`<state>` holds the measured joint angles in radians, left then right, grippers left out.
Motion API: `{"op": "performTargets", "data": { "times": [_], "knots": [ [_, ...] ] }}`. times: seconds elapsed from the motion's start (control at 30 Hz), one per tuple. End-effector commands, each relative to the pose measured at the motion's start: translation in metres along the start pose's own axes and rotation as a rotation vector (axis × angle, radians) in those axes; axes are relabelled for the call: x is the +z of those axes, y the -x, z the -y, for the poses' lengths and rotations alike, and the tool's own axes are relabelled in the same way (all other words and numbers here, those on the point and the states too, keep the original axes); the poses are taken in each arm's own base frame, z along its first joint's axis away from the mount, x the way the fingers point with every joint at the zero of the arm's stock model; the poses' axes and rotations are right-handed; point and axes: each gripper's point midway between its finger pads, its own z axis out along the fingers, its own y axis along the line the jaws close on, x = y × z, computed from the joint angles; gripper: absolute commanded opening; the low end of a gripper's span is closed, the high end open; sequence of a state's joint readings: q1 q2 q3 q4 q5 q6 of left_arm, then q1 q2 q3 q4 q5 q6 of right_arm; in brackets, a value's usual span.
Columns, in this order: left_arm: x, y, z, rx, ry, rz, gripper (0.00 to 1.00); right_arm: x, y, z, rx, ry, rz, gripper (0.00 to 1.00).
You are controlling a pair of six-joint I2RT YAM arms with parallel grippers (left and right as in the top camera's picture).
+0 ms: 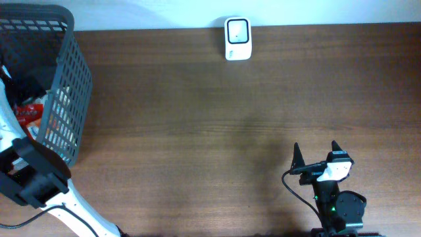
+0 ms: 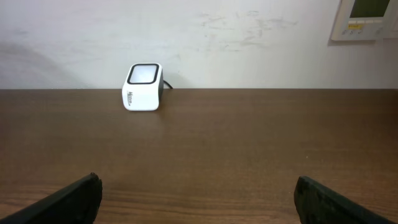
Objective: Scan the item barcode
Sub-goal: 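Grasp the small orange-white box in the basket with the left gripper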
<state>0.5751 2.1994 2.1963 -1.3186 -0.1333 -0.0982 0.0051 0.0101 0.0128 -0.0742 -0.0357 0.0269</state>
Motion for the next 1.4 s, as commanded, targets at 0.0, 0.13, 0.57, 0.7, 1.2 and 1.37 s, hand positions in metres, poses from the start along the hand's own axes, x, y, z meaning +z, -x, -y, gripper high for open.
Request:
{"op": "performTargets", "data": {
  "times": [0.0,0.13,0.57,0.7,1.2,1.37],
  "knots": [
    [0.022,-0.015,-0.003,-0.006,0.021,-0.059,0.98,0.000,-0.003,0.001,0.004,-0.003,-0.003,0.98],
    [0.042,-0.030,-0.002,0.001,0.026,-0.108,0.99,0.000,-0.003,0.001,0.004,-0.003,-0.003,0.98],
    [0.072,-0.050,-0.004,0.001,0.036,-0.160,1.00,0.000,-0.003,0.001,0.004,-0.003,-0.003,0.98],
    [0.074,-0.047,-0.004,-0.004,0.035,-0.142,0.79,0.000,-0.003,0.001,0.004,-0.003,-0.003,0.98],
    [0.034,-0.008,-0.005,-0.015,0.016,-0.028,0.00,0.000,-0.003,0.001,0.004,-0.003,-0.003,0.98],
    [-0.040,0.032,-0.007,-0.037,-0.025,0.129,0.00,0.000,-0.003,0.001,0.004,-0.003,-0.003,0.98]
  ]
}}
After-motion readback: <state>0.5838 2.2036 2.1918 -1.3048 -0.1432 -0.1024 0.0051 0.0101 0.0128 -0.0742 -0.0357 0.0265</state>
